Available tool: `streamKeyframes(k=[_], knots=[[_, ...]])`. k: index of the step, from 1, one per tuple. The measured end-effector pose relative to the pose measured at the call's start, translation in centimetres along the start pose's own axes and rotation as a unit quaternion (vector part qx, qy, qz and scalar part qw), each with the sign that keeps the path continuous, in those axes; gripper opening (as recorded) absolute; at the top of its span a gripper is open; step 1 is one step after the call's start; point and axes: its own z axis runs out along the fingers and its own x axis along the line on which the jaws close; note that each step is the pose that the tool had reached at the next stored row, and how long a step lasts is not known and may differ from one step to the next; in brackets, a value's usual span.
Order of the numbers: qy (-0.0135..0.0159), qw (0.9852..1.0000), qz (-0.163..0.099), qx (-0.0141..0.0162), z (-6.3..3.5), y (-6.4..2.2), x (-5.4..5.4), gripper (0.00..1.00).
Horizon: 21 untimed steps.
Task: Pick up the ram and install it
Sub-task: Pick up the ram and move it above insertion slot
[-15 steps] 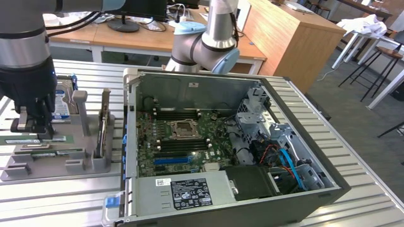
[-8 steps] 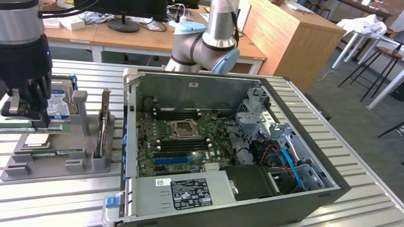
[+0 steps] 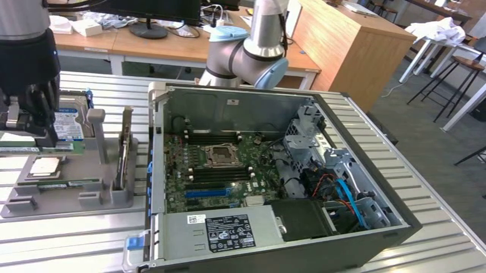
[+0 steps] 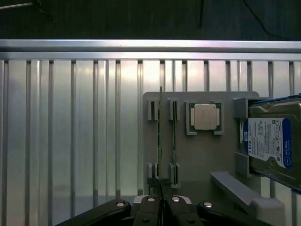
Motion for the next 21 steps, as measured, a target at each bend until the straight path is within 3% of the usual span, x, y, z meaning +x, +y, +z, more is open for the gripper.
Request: streamKeyframes(k=[7,21], knots=[[0.0000,1.0000,0.000,0.0000,-1.70,0.06,0.0,0.11],[0.0000,1.0000,0.000,0.0000,-3.85,0.15,-0.1,0.11]])
